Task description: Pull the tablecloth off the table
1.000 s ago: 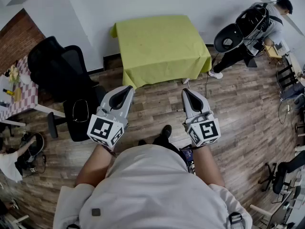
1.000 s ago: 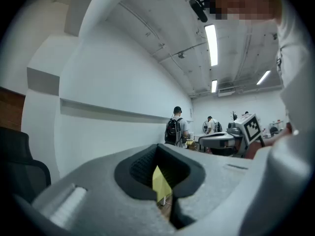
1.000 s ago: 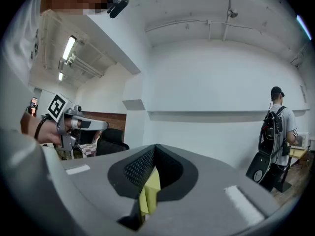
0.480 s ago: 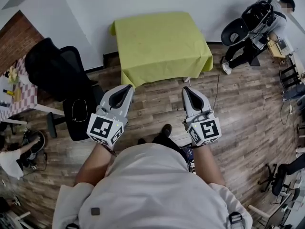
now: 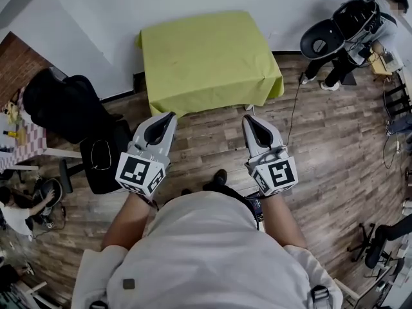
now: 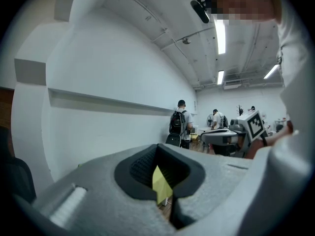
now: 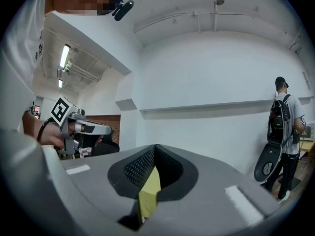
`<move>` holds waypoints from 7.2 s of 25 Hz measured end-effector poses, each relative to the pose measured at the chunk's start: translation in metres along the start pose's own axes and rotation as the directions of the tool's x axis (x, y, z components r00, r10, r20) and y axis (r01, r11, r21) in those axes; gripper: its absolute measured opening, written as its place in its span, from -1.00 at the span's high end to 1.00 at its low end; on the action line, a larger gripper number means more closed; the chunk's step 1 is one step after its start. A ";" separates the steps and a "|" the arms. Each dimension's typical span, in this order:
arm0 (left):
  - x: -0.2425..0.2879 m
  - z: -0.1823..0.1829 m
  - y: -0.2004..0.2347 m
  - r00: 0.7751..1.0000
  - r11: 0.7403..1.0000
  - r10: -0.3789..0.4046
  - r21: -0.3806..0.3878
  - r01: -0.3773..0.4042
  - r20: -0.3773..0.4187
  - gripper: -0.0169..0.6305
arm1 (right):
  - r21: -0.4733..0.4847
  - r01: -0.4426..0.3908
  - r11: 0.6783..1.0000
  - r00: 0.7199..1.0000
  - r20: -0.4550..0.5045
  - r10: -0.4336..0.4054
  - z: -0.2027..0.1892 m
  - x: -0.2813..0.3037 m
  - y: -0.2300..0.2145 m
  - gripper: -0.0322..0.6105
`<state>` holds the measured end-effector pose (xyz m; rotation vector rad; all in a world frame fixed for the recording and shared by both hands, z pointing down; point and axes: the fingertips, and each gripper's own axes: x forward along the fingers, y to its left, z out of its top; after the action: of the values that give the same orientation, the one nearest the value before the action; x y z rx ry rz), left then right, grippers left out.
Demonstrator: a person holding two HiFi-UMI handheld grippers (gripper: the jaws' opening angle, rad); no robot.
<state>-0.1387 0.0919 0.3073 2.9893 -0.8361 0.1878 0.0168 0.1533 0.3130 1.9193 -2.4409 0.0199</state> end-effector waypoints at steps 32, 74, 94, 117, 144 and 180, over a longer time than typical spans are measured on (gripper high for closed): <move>0.176 -0.009 0.145 0.999 0.993 0.042 -0.108 -0.042 -0.002 0.94 | -0.039 0.004 0.999 0.998 -0.058 -0.006 -0.002 0.191 -0.133 0.87; 0.382 -0.196 0.285 0.882 0.912 0.190 -0.256 -0.321 -0.431 0.58 | 0.144 -0.281 0.949 0.775 -0.549 0.313 -0.234 0.412 -0.324 0.34; 0.383 -0.369 0.278 0.693 0.889 0.088 -0.256 -0.378 -0.716 0.02 | 0.194 -0.271 0.943 0.503 -0.807 0.311 -0.401 0.392 -0.334 -0.22; 0.376 -0.430 0.274 0.578 0.885 0.163 -0.140 -0.445 -0.800 0.08 | 0.055 -0.323 0.945 0.381 -0.906 0.184 -0.460 0.378 -0.327 -0.38; 0.384 -0.426 0.272 0.632 0.841 0.137 -0.248 -0.481 -0.763 0.93 | 0.118 -0.324 0.939 0.411 -0.876 0.252 -0.457 0.381 -0.293 0.83; 0.306 -0.268 0.279 0.838 0.904 0.107 -0.298 -0.305 -0.535 0.94 | 0.065 -0.161 0.985 0.712 -0.683 0.161 -0.289 0.356 -0.230 0.84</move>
<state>-0.0531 -0.2876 0.6104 2.3150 -0.9888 0.7045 0.1625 -0.2376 0.6121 1.3256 -2.0488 0.6240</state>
